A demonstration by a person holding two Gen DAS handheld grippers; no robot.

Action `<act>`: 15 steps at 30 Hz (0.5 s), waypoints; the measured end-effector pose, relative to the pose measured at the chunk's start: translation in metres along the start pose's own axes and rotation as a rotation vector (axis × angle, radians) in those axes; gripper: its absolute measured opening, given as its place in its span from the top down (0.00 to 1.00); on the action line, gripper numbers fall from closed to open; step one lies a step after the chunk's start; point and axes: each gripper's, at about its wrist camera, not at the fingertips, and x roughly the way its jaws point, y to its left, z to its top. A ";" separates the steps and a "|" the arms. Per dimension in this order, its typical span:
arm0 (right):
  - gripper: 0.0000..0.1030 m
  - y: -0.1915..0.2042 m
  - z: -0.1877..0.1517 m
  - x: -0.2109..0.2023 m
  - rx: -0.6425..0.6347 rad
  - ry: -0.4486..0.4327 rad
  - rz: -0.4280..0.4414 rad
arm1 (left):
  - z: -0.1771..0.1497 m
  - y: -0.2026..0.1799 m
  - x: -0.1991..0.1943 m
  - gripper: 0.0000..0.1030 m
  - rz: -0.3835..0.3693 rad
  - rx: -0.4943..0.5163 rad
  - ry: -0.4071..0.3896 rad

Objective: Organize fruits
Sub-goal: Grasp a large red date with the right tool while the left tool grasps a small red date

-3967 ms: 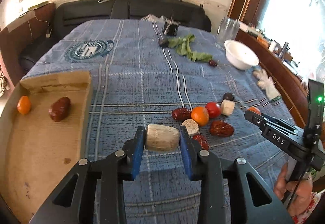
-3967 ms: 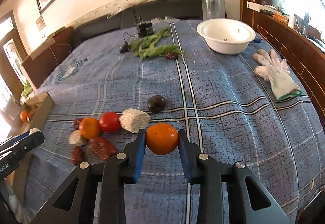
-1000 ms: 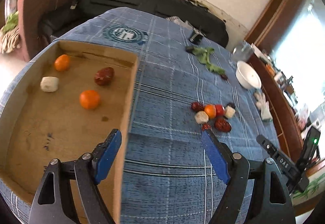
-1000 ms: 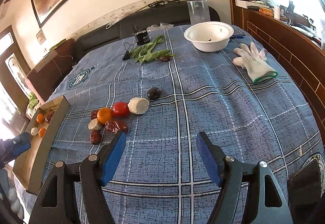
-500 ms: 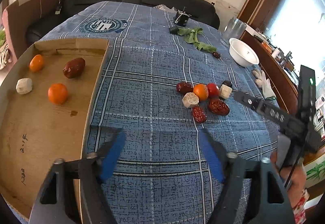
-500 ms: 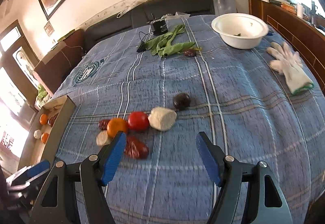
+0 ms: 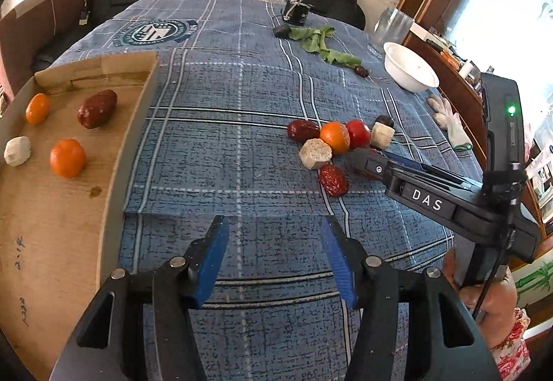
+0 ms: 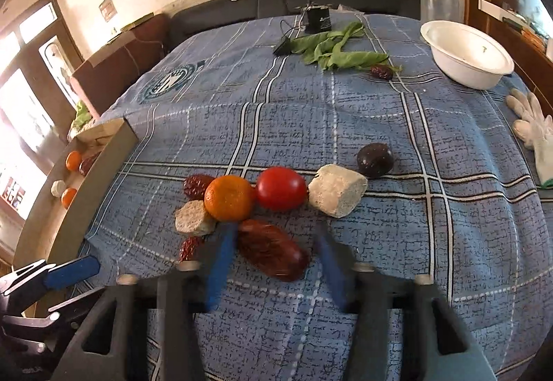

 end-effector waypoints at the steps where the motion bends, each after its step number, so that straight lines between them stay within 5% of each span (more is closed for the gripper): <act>1: 0.58 -0.002 -0.001 -0.001 0.008 -0.004 -0.001 | 0.001 -0.002 0.002 0.47 -0.001 0.005 0.003; 9: 0.58 -0.034 -0.002 -0.018 0.123 -0.049 -0.023 | 0.015 -0.031 0.020 0.47 -0.018 0.077 -0.014; 15: 0.58 -0.045 -0.001 -0.021 0.161 -0.056 -0.032 | 0.027 -0.051 0.050 0.64 -0.011 0.115 0.008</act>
